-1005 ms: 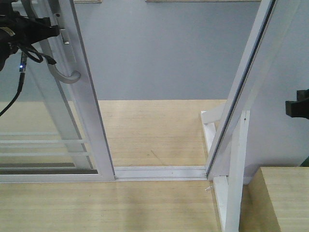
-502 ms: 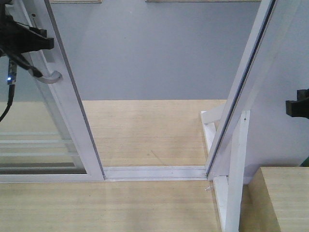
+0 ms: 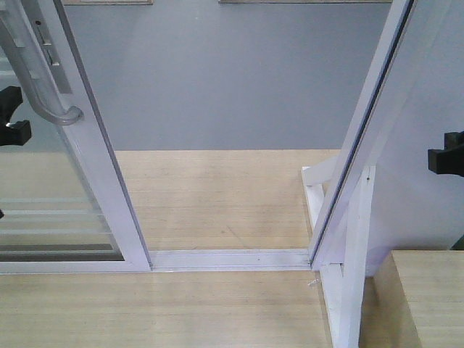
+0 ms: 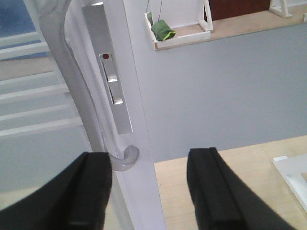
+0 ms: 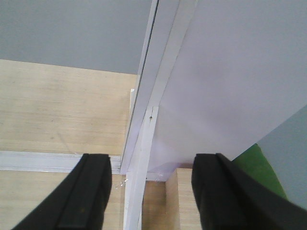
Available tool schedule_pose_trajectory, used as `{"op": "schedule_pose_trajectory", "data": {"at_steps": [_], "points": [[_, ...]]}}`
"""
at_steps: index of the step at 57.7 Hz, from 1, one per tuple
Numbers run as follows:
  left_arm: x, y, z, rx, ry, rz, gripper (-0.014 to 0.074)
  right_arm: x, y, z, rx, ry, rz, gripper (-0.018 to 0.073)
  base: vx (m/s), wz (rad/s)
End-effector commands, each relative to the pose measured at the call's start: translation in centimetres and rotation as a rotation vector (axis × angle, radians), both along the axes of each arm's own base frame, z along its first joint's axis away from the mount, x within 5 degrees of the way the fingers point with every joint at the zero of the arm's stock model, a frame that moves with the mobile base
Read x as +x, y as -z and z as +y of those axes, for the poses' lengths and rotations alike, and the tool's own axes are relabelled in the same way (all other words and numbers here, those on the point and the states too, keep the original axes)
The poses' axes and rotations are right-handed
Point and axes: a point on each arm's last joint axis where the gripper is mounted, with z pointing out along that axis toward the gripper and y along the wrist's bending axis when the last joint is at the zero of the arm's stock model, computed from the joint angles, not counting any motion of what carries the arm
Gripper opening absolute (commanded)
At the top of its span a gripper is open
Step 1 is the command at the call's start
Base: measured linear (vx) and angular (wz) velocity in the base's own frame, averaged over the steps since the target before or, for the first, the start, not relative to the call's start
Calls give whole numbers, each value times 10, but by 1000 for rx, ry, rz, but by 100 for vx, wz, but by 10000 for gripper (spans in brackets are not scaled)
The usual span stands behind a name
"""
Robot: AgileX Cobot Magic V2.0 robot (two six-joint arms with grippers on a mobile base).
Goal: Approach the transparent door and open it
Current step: 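Release the handle and pull the left gripper back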
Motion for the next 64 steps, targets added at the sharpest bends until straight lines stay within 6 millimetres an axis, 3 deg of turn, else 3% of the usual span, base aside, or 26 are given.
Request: {"op": "schedule_pose_trajectory", "data": {"at_steps": [1, 27, 39, 54, 64], "points": [[-12, -22, 1, -22, -4, -157, 470, 1, -14, 0, -5, -24, -91, 442, 0, 0], [-18, -14, 2, -68, -18, -145, 468, 1, -14, 0, -4, -24, -91, 442, 0, 0], [-59, -2, 5, -123, -31, -208, 365, 1, -14, 0, -4, -24, -91, 442, 0, 0], [-112, 26, 9, -114, -20, -321, -10, 1, -14, 0, -4, -24, -91, 442, 0, 0], [-138, 59, 10, -100, -13, -381, -7, 1, -14, 0, -4, -24, -91, 442, 0, 0]]}}
